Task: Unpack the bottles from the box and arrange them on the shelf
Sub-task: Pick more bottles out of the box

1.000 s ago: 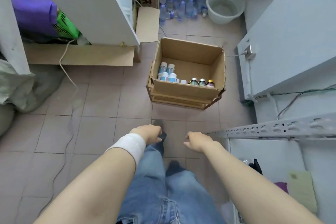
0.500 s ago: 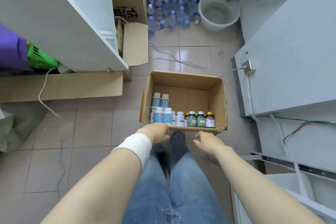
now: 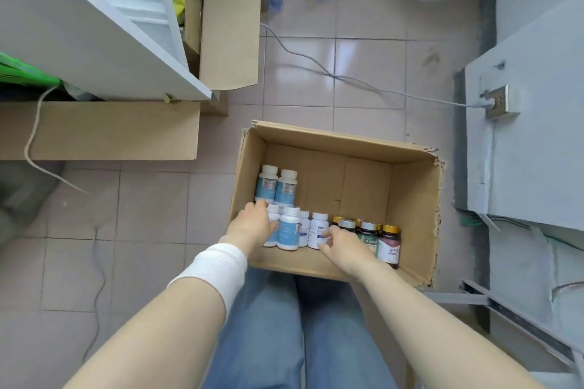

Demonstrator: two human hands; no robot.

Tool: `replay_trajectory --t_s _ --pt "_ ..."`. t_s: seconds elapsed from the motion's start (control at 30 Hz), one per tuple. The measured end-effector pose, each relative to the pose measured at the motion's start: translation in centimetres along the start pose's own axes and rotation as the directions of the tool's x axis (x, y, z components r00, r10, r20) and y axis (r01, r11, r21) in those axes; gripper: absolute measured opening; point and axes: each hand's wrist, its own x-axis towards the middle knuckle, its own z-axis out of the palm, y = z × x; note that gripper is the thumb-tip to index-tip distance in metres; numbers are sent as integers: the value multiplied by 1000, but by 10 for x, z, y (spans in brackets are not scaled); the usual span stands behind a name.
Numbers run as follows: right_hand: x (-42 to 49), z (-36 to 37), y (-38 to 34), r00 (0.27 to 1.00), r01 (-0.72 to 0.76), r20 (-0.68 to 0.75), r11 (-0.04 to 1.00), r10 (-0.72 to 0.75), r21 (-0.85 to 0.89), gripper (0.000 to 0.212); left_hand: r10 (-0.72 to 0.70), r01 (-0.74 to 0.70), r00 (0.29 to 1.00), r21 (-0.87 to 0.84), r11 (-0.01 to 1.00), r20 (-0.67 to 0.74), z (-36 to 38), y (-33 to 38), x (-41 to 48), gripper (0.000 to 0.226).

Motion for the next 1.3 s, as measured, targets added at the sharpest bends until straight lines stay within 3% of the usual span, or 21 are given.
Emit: replay_trajectory --t_s 0.17,0.33,0.63,0.77,0.93,1.03,1.2,1.3 --pt "75 36 -12 996 -47 78 982 33 182 52 -75 70 996 -81 994 -56 31 -7 62 49" --pt "103 63 -15 997 -80 40 940 71 332 59 -64 60 997 -82 995 -47 50 -16 85 46" --pt "78 58 -9 994 -109 37 819 107 563 52 20 -29 999 -227 973 -44 41 -22 75 47" --pt "40 34 -4 991 -63 -49 768 122 637 47 101 -125 990 -311 942 -94 16 -10 37 47" --pt "-40 -19 0 971 -11 -158 694 179 720 57 152 -225 973 -545 808 -177 -27 11 -21 46" --pt "-88 -38 -1 945 49 -238 625 224 779 55 262 -314 949 -610 728 -176 -52 29 -54 39" --pt "-164 -28 -16 861 181 -378 490 340 853 53 482 -425 867 -695 579 -129 -83 56 -116 31" --pt "-204 3 -27 795 262 -429 394 430 881 50 634 -462 773 -716 524 -35 -90 61 -157 27"
